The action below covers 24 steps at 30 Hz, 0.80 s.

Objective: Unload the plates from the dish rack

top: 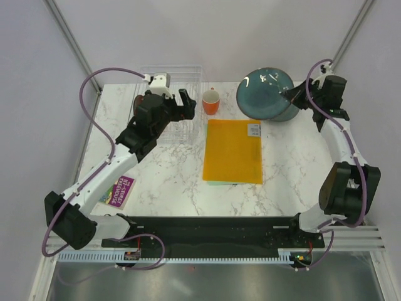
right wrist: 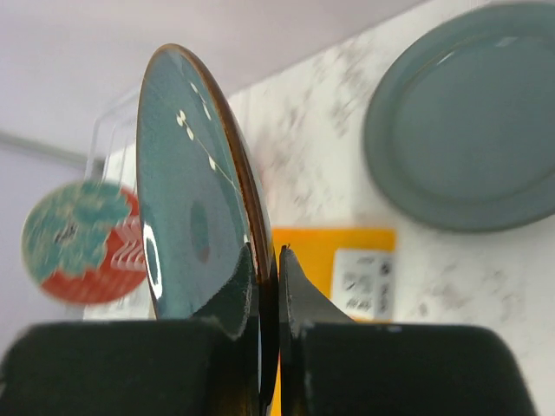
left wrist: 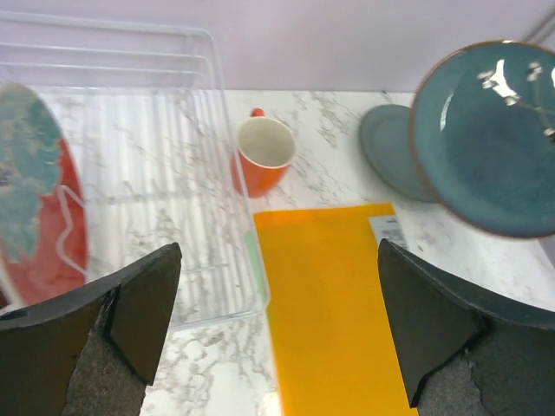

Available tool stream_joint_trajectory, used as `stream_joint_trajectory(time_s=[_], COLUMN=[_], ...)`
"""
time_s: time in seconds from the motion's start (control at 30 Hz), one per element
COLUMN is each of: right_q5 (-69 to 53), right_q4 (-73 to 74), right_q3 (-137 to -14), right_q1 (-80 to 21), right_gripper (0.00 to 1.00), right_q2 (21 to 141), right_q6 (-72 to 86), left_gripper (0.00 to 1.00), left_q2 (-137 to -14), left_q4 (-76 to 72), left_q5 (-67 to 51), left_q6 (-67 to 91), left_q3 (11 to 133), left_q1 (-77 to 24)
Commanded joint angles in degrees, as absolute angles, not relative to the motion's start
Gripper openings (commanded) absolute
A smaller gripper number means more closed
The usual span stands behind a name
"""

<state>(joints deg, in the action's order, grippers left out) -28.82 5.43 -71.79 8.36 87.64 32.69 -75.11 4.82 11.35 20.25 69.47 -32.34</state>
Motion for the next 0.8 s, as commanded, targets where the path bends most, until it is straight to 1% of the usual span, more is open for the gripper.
stream_joint_trajectory(time_s=[0.0,0.13,0.17,0.37,0.57,0.77], right_q5=[-25.9,-25.5,-25.5,-25.6,-25.7,-25.4], right_q4=[4.1,4.0,3.9,0.9,0.9,1.0], right_q3=[-83.2,-90.2,-91.2,-96.9,-103.8,-106.7], right_q1=[12.4,14.3,14.5,16.1,16.3,16.4], right_gripper=[0.00,0.00,0.00,0.00,0.00,0.00], right_q2=[94.5,102.6,105.8,115.8,123.6,128.3], right_q6=[33.0,33.6,33.7,34.2,33.9,34.0], left_gripper=[1.00,1.00,1.00,1.00,1.00,1.00], left_q2=[-70.4,-68.6,-68.4,-67.9,-69.1,-71.3], left_q4=[5.2,5.2,5.0,5.1,4.8,4.5], left_q5=[22.7,27.9,28.4,29.9,31.6,33.1], left_q6=[11.7,10.1,9.4,7.0,6.9,6.9], left_q3=[67.4,65.8,65.3,63.6,62.8,62.9], left_q1=[-32.3,-32.3,-32.3,-31.7,-30.7,-30.3])
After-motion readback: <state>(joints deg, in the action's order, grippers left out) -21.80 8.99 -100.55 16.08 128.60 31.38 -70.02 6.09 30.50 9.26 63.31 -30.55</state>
